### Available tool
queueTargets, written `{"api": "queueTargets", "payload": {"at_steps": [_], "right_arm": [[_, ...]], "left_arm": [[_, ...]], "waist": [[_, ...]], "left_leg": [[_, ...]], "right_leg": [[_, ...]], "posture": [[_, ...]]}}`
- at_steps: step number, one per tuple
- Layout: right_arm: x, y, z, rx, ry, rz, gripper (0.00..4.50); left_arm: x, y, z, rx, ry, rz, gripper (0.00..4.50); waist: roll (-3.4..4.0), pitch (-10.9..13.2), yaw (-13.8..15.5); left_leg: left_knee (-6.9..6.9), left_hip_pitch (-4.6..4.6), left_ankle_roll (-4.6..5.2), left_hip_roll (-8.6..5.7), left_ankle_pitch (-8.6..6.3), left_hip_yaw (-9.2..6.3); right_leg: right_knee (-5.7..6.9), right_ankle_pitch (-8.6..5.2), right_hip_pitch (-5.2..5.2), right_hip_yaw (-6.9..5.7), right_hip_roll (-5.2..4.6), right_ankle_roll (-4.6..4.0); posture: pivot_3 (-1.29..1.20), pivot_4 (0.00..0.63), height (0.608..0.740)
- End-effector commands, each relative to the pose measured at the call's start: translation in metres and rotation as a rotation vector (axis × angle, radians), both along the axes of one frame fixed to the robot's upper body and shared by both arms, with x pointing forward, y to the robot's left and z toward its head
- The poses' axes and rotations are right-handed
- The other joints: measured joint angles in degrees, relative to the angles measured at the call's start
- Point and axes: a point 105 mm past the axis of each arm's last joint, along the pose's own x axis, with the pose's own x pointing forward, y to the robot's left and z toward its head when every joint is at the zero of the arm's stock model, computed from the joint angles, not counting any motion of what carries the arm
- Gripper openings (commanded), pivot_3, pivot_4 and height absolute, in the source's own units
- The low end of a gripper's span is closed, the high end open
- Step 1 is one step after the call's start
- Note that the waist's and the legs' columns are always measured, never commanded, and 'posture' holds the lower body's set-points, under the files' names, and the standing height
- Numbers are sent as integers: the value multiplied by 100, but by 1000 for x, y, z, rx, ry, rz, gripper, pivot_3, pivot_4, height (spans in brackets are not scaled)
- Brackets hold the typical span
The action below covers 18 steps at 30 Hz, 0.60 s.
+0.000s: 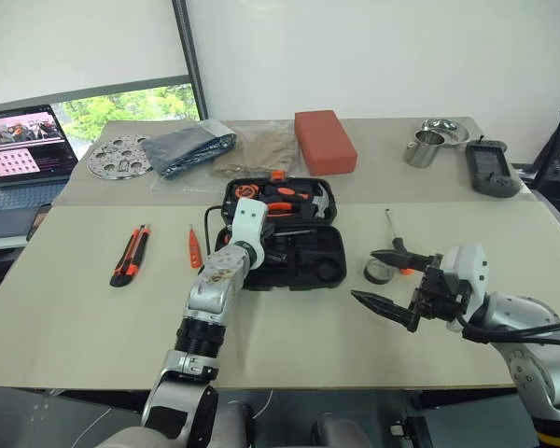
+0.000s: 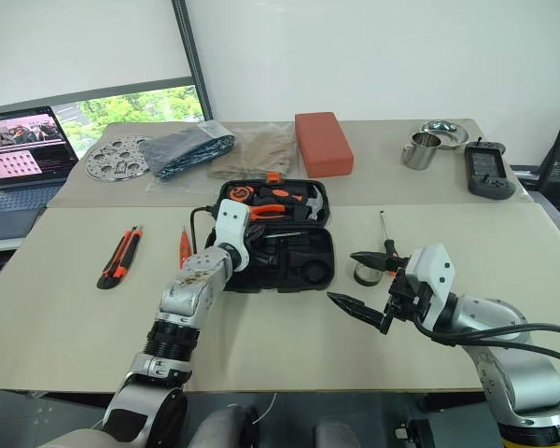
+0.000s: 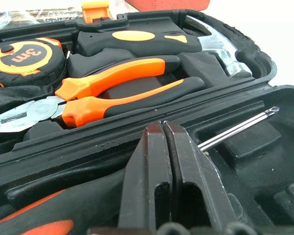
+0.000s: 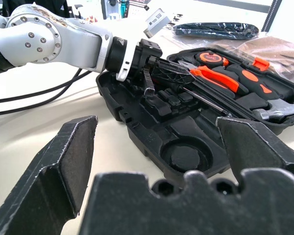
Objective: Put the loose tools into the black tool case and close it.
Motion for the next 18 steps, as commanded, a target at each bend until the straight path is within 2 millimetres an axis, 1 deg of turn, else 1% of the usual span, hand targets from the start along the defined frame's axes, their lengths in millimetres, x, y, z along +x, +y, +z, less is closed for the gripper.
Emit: {"api": "queueTargets", "payload": {"at_steps": [1,8,13,18], "right_arm": [[-4,0,13,4,-45,11,4500],[-4,0,12,4,-45,13,4500],[-2,1,13,5,-47,18,4500],[-1,2,13,7,-50,22,4500]], "left_arm": [[-1,3,-10,4,43,19,42],[-4,15,-35,4,151,83,42],[-9,27,-61,63,238,130,42],[-15,38,-81,93,301,174,42]], "waist": [[1,0,-3],[4,-2,-30],[13,-10,-75],[17,-14,-148]], "left_leg": [[0,1,1,0,0,-1],[-8,33,22,-1,-14,-25],[-9,45,23,-1,-15,-26],[-17,66,23,0,-16,-26]], "right_leg": [[-1,0,1,0,0,0],[-9,-1,35,0,0,1],[-8,-1,45,1,0,1],[-6,-1,56,5,0,1]], "posture": [[0,150,740],[0,150,740],[0,150,740],[0,150,740]]}}
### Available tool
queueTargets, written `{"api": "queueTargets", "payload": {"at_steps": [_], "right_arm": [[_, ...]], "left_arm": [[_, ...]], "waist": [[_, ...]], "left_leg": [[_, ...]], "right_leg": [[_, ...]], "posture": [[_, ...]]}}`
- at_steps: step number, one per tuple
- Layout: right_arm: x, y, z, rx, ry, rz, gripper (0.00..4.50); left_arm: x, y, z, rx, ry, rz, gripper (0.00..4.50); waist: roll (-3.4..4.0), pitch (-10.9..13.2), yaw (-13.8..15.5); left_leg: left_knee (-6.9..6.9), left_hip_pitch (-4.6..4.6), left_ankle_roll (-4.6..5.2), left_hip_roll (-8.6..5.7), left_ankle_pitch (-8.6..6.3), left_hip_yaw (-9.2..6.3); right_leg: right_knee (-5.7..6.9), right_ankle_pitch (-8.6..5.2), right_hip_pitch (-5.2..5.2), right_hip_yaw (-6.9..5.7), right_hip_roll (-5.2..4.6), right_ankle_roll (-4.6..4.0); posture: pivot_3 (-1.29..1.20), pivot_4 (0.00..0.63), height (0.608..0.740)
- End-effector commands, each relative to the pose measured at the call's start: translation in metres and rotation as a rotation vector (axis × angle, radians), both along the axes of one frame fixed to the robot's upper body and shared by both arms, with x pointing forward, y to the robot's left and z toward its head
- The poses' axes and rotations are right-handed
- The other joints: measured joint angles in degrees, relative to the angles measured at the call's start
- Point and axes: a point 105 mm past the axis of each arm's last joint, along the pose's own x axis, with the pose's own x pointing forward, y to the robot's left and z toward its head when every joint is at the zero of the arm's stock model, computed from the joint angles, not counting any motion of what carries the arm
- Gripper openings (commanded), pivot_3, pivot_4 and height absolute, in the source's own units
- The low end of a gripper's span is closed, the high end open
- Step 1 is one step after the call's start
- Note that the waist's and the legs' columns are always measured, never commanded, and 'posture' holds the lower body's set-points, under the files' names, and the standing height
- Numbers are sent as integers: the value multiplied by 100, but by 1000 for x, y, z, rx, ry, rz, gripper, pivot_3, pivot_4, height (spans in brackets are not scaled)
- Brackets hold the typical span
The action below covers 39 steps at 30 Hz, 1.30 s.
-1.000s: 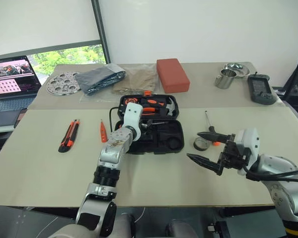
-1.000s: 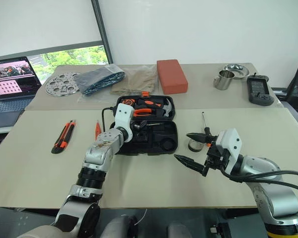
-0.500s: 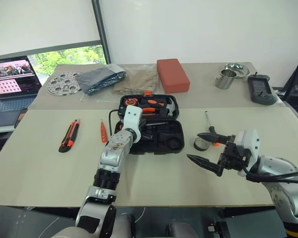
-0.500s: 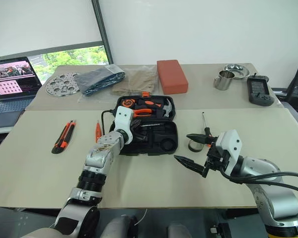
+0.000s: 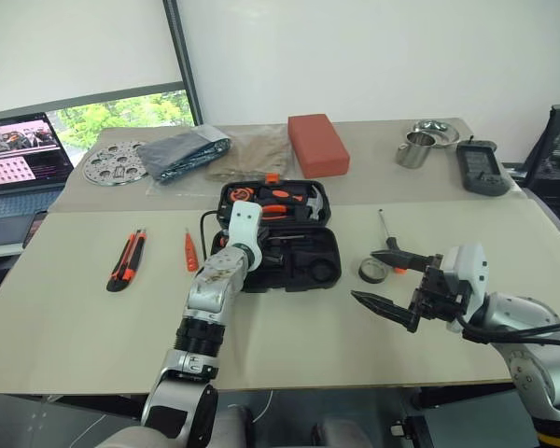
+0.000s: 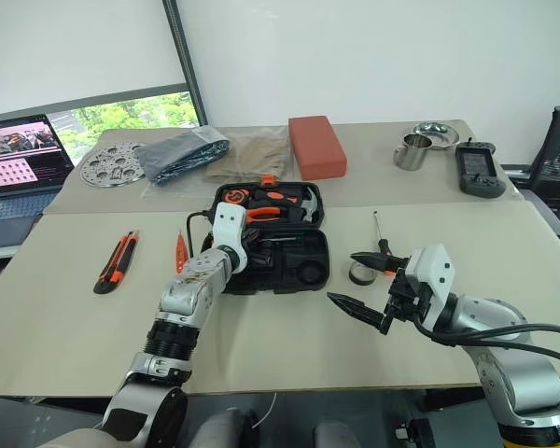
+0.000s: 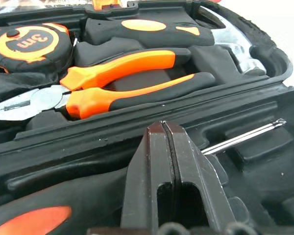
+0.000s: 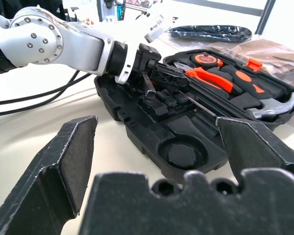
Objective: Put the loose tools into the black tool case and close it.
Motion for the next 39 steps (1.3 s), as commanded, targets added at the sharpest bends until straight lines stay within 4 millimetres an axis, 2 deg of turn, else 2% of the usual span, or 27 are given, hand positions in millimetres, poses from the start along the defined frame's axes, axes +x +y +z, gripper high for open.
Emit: {"api": "queueTargets", "payload": {"at_steps": [1,7,10,12,14,16,18,20,24,28,32,37,39], "right_arm": [[-1,2,13,7,-49,20,4500],[0,3,13,9,-51,23,4500],[1,5,12,10,-49,27,4500],[2,5,12,10,-49,28,4500],[2,5,12,10,-48,29,4500],[2,3,11,8,-41,29,4500],[3,1,10,5,-34,27,4500],[3,-3,9,-3,-27,21,4500],[8,-11,9,-25,-15,0,4500],[14,-18,5,-66,7,-14,4500],[19,-18,3,-83,13,1,4500],[23,-12,4,-83,4,23,4500],[25,-12,4,-85,2,5,4500]], "left_arm": [[-18,26,-65,82,231,86,42],[-22,30,-75,52,263,128,42],[-18,32,-71,38,233,144,42],[-12,32,-55,-4,158,150,42],[-6,26,-31,-77,54,121,42],[-3,21,8,-157,-103,57,42],[-6,21,38,-204,-216,5,42],[-11,23,56,-215,-283,-41,42],[-28,45,92,-216,-406,-129,42],[-39,73,101,-120,-441,-174,42],[-39,92,103,-79,-443,-149,42],[-34,65,90,-87,-394,-222,42],[-31,51,76,-48,-348,-263,42]], "waist": [[1,-2,-14],[1,-17,-42],[0,-29,-49],[0,-30,-54],[-1,-29,-57],[-7,-24,-62],[-22,-12,-58],[-24,10,-31],[-24,14,11],[-23,13,10],[-21,14,7],[-16,11,58],[-15,11,87]], "left_leg": [[0,4,0,0,0,0],[-2,19,0,0,-1,0],[-6,22,0,0,-1,2],[-11,27,0,-3,-1,2],[-15,30,0,-6,-1,2],[-17,26,0,-6,-1,3],[-25,17,-1,-6,-1,9],[-26,10,-2,-7,0,10],[-28,-2,-2,-9,0,10],[-34,-1,-1,-7,-1,12],[-36,2,3,-4,-3,11],[-36,-2,10,-6,-7,11],[-35,-9,12,-5,-8,10]], "right_leg": [[1,0,2,1,0,0],[5,-1,9,17,3,1],[5,-1,9,25,4,1],[6,-1,8,38,7,1],[7,-1,5,52,11,1],[7,-1,-1,57,13,1],[5,0,-14,62,13,1],[1,0,-18,62,13,1],[-18,0,-18,68,12,1],[-34,0,-13,71,11,1],[-38,0,-11,69,11,1],[-47,0,-8,66,5,1],[-55,1,-9,63,5,2]], "posture": [[0,150,740],[0,150,740],[0,150,740],[0,150,740],[0,150,740],[0,150,740],[0,150,740],[0,150,740],[0,150,740],[0,150,740],[0,150,740],[0,150,740],[0,150,740]]}}
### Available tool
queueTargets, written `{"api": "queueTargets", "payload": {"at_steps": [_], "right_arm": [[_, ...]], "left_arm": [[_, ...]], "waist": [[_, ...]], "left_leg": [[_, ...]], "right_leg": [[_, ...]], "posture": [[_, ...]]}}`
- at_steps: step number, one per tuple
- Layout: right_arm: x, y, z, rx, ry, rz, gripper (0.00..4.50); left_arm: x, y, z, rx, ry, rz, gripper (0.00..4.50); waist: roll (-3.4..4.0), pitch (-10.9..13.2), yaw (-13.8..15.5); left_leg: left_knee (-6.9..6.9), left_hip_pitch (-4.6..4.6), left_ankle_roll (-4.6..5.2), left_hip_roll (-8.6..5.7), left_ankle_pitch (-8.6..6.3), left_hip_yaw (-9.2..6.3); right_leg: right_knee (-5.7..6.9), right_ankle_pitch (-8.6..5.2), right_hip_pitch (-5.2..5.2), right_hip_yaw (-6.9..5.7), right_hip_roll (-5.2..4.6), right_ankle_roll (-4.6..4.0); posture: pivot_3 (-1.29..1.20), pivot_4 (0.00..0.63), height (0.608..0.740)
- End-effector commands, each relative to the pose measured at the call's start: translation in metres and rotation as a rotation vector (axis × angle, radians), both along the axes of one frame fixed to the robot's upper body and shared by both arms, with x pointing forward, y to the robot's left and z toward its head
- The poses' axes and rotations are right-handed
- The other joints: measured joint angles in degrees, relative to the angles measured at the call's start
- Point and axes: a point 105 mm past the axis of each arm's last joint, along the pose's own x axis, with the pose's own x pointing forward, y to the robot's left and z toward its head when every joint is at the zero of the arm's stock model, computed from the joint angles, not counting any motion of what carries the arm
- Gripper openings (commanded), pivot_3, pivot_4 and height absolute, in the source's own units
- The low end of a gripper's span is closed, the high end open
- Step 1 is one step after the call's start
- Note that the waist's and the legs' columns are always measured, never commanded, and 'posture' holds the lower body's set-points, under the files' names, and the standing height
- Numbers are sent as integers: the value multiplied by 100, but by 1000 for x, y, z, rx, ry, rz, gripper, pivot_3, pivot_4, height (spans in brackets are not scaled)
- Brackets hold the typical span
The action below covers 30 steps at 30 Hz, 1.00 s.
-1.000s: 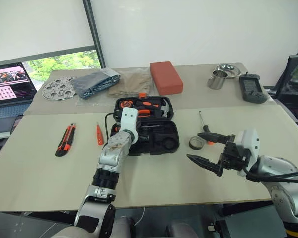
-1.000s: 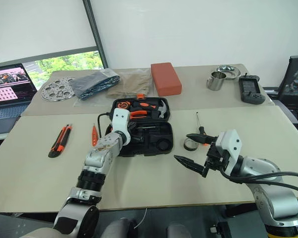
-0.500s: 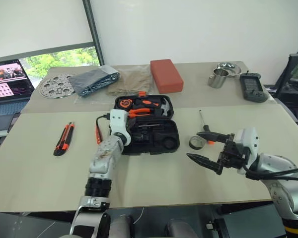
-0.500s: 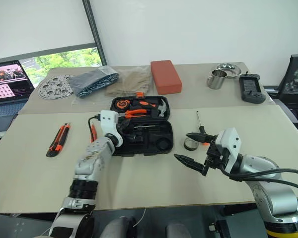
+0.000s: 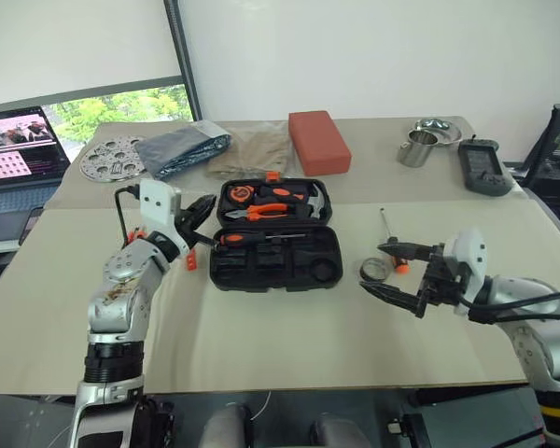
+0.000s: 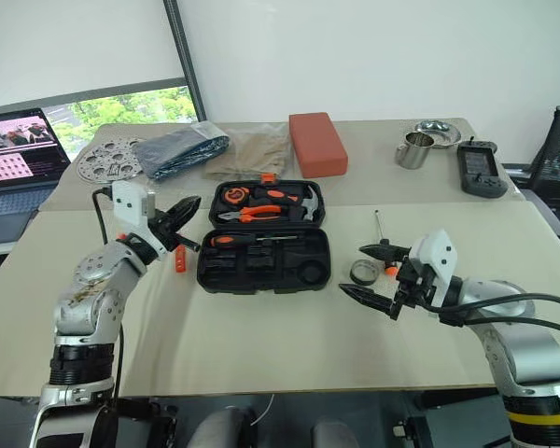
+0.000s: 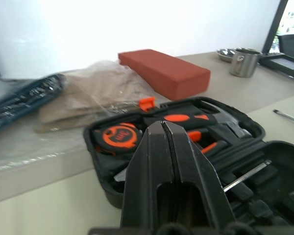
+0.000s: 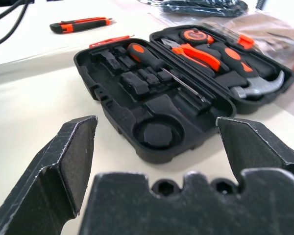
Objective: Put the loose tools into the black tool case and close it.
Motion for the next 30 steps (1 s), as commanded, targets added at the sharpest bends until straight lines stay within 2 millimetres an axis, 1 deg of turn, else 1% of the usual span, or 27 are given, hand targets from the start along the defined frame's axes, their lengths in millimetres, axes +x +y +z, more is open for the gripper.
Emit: {"api": "queueTargets", "payload": {"at_steps": [1,3,7,9,12,14,16,19,23,26,30], "right_arm": [[4,-1,8,-3,-41,-25,4500],[11,-9,5,-40,-56,-114,4500],[30,-25,3,-57,-66,-301,4500],[42,-34,0,-66,-45,-396,4500],[59,-46,-9,-66,36,-550,4500],[66,-50,-14,-67,86,-603,4500],[75,-55,-19,-65,150,-665,4500],[86,-58,-25,-75,215,-715,4500],[96,-63,-29,-103,274,-761,4500],[99,-67,-33,-142,289,-769,4500],[104,-69,-36,-169,304,-765,4500]], "left_arm": [[3,-25,-6,76,3,-72,42],[-1,-28,0,66,-13,-127,42],[-10,-21,10,83,-40,-220,42],[-21,-19,15,108,-46,-314,42],[-41,-15,22,220,-52,-452,42],[-49,-14,27,244,-53,-506,42],[-61,-14,37,262,-59,-586,42],[-76,-15,51,285,-61,-685,42],[-90,-17,60,325,-50,-769,42],[-95,-17,64,327,-45,-786,42],[-97,-14,64,332,-34,-786,42]], "waist": [[1,0,22],[1,-1,31],[2,0,-31],[5,2,-66],[7,6,-94],[12,8,-92],[16,11,-76],[19,16,-71],[23,19,-76],[24,20,-82],[26,22,-83]], "left_leg": [[0,-2,1,-1,-1,0],[0,-7,1,-2,0,1],[-1,-13,-9,2,5,1],[-4,-11,-13,5,7,1],[-7,-8,-14,8,8,4],[-11,-6,-13,9,7,6],[-11,-6,-9,7,4,11],[-10,-12,-5,7,2,18],[-11,-14,-1,7,0,21],[-11,-17,-1,8,0,23],[-11,-21,0,8,-1,28]], "right_leg": [[-2,0,0,1,0,0],[-7,0,-2,2,2,0],[-6,0,-11,5,10,-1],[-5,0,-12,5,12,-1],[-4,1,-13,6,10,-1],[-4,0,-13,7,6,-1],[-6,0,-12,7,0,-1],[-5,0,-18,6,-1,-1],[-7,0,-21,7,-1,-1],[-8,0,-27,11,1,-1],[-6,0,-37,17,2,-1]], "posture": [[0,150,740],[0,150,740],[0,150,740],[0,150,740],[0,150,740],[0,150,740],[0,150,740],[0,150,740],[0,150,740],[0,150,740],[0,150,740]]}}
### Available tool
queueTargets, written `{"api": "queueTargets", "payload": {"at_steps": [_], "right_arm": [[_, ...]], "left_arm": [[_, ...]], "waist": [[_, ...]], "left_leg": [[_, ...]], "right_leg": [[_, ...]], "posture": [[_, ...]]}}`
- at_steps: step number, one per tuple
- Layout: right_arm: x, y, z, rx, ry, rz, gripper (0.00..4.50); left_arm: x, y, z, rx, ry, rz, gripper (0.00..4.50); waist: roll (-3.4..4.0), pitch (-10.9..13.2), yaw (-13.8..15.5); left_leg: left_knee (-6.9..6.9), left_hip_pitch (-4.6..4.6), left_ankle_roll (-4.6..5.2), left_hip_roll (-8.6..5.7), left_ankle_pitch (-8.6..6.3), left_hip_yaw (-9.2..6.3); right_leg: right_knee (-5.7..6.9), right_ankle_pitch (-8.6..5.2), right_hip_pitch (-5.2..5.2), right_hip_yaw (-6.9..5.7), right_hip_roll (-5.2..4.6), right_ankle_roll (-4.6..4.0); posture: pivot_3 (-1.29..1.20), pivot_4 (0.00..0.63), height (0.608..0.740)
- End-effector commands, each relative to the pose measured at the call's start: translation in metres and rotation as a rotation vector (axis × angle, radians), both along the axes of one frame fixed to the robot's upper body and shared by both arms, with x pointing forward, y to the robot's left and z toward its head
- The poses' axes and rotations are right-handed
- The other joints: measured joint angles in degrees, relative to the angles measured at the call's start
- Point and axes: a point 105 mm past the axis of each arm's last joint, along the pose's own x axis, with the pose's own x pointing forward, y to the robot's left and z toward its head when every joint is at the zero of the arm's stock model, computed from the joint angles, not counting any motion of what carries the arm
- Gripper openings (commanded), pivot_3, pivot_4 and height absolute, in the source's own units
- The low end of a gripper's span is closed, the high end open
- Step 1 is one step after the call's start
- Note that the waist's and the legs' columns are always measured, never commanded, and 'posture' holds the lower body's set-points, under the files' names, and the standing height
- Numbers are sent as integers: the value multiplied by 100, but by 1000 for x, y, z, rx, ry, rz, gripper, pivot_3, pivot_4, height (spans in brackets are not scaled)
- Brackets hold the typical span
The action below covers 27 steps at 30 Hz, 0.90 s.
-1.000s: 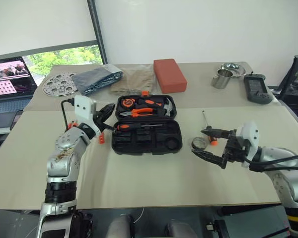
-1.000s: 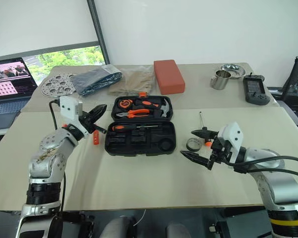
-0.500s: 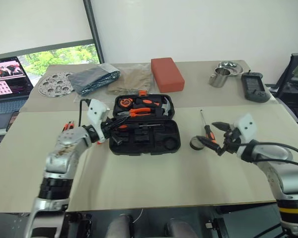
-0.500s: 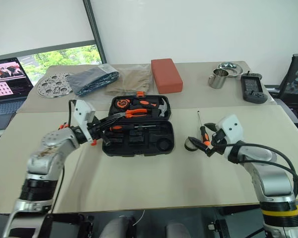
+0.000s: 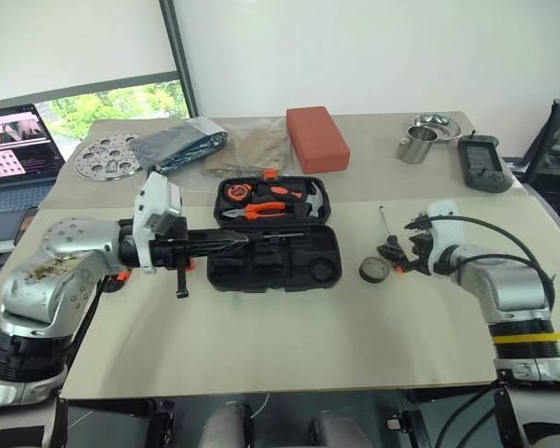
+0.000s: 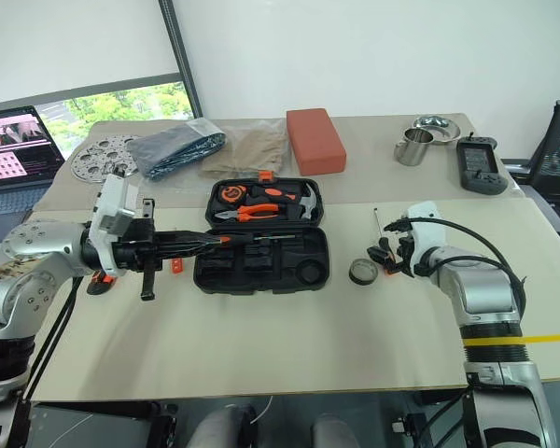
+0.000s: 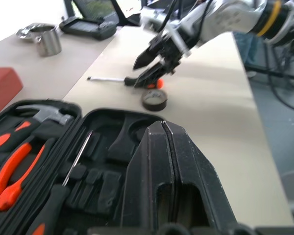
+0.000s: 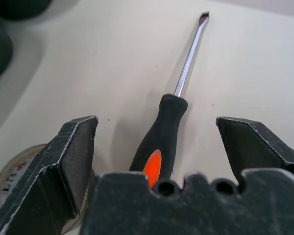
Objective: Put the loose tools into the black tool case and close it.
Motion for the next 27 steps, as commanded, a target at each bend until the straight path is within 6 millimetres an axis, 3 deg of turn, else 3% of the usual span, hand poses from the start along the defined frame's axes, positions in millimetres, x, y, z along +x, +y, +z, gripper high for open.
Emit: {"api": "queueTargets", "payload": {"at_steps": [1,4,11,21,24,27], "right_arm": [[7,-4,12,-22,-25,3,4251],[10,-4,11,-31,-10,5,3487],[11,-7,7,-49,22,12,1025],[16,-11,16,-57,-27,-6,901],[24,-5,40,-74,-138,31,901],[31,18,63,-109,-254,166,901]], "left_arm": [[-6,1,12,-2,-42,-15,15],[-8,4,14,-6,-38,-13,0],[-14,6,12,6,-24,-25,0],[-17,8,7,33,-9,-35,0],[-15,13,6,42,-8,-7,0],[-12,23,3,41,1,51,0]], "waist": [[1,1,0],[1,1,-1],[2,1,-6],[2,1,-5],[8,5,-6],[21,13,-52]], "left_leg": [[0,-1,0,0,0,2],[0,-3,0,0,0,5],[2,-6,-2,1,1,11],[4,-5,-1,1,1,14],[3,-7,-1,1,1,16],[2,-15,-3,0,2,25]], "right_leg": [[1,0,-2,1,1,0],[2,0,-6,4,2,0],[5,0,-17,15,6,0],[7,0,-19,21,5,0],[7,0,-24,24,5,0],[17,0,-45,38,8,0]], "posture": [[0,150,740],[0,150,740],[0,150,740],[0,150,740],[0,150,740],[0,150,740]]}}
